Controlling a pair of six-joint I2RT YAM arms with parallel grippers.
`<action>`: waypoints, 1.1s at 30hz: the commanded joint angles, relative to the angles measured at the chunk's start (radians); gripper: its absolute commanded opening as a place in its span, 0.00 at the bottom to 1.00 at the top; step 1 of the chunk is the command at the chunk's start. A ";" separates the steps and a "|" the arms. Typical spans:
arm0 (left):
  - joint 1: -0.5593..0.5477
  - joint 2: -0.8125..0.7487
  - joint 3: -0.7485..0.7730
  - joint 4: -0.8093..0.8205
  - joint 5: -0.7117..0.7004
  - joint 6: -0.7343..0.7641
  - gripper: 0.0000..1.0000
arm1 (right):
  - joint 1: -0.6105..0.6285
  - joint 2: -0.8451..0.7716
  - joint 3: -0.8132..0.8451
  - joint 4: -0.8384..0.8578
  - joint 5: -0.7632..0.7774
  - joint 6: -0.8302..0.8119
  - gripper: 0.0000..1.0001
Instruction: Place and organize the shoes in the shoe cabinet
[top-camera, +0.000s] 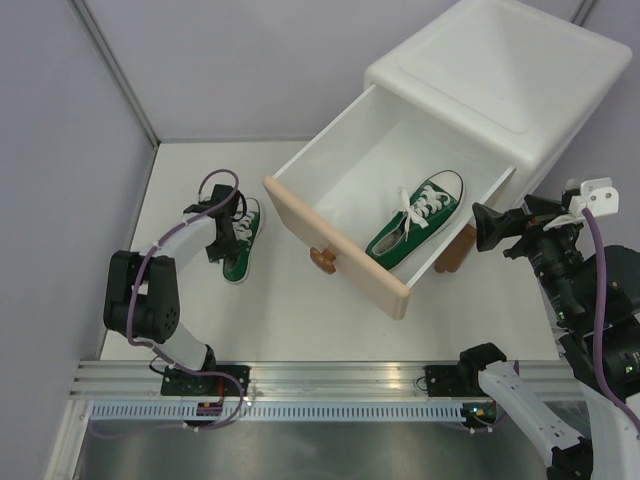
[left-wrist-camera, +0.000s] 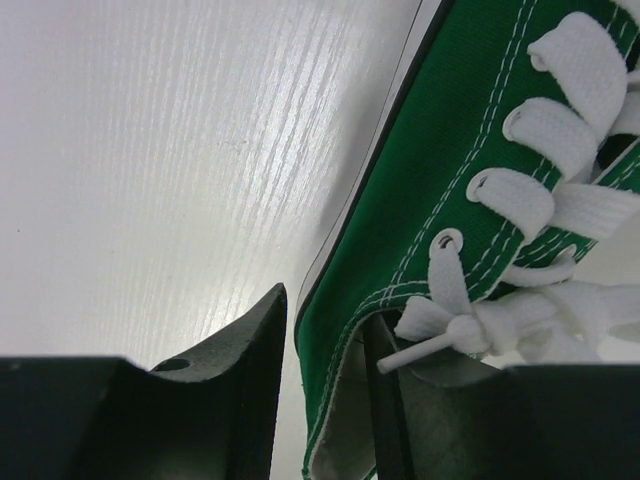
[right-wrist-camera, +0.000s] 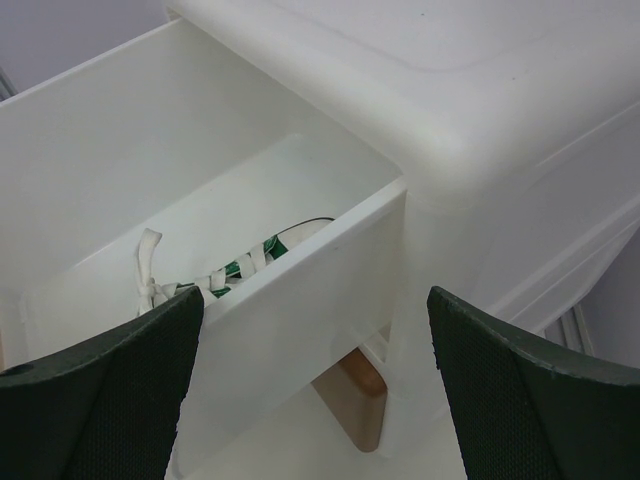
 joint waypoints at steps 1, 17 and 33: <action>0.000 0.041 0.061 0.014 0.017 0.043 0.40 | 0.003 -0.012 -0.011 0.022 0.007 0.006 0.96; -0.004 0.054 0.064 0.010 0.042 0.076 0.04 | 0.003 -0.012 -0.020 0.021 0.006 0.007 0.96; -0.070 0.026 0.024 -0.012 0.112 -0.044 0.02 | 0.003 -0.015 -0.025 0.030 -0.014 0.022 0.96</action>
